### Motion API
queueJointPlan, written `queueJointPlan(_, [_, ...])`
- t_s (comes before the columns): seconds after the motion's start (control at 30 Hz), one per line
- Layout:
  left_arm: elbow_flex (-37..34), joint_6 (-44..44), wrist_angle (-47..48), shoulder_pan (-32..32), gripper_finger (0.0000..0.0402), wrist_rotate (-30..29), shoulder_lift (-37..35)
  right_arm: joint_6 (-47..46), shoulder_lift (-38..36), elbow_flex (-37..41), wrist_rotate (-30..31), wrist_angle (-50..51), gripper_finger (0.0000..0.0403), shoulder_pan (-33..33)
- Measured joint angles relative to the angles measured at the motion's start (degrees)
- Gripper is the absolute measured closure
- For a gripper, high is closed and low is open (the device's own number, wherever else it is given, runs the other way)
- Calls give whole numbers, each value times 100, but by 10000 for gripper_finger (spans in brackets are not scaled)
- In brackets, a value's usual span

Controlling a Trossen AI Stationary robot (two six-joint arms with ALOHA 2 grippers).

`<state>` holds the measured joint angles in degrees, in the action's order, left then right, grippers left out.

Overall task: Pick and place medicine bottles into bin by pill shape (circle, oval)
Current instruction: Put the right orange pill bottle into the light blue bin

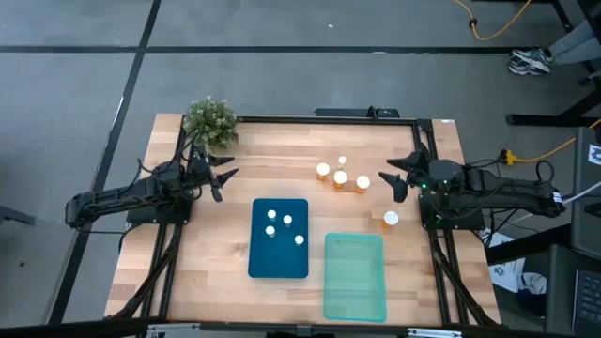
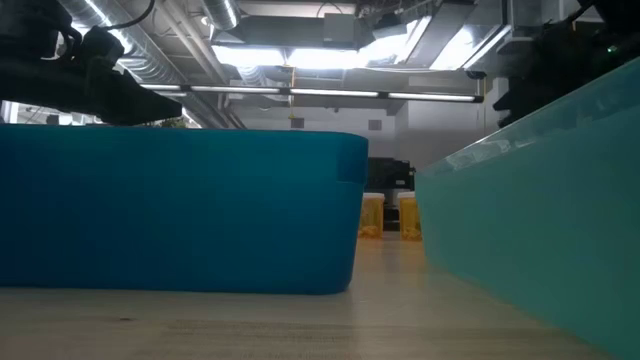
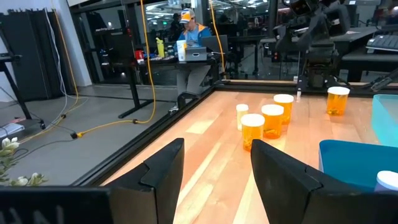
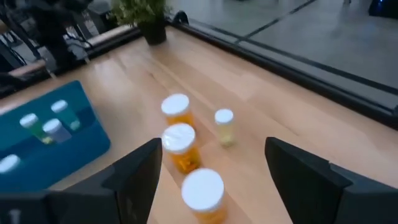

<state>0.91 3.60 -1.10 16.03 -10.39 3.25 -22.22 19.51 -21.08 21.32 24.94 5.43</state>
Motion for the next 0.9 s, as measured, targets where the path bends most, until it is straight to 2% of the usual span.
queueJointPlan(0.07, [0, 0, 0, 0, 224, 1, 0, 21, -2, 0, -153, -252, 116, 2])
queueJointPlan(0.2, [0, 0, 0, 0, 224, 0, 0, 391, 0, -96, -1000, -1088, 116, -2])
queueJointPlan(0.3, [0, 0, 0, 0, 224, 0, 2, 463, 40, -538, -1068, -924, 116, 0])
queueJointPlan(0.43, [0, 0, 0, 1, 224, 0, 2, 264, 410, -1532, -917, 375, 116, 0])
queueJointPlan(0.67, [0, 0, 0, 0, 224, 0, 1, -1025, 1686, -3237, -688, 3437, 116, 2])
queueJointPlan(0.8, [0, 0, 0, 1, 224, 0, 2, -1944, 2385, -3562, -929, 4898, 116, 1])
queueJointPlan(0.9, [0, 0, 0, 0, 224, 0, 1, -2361, 2757, -3563, -1267, 5609, 116, -3])
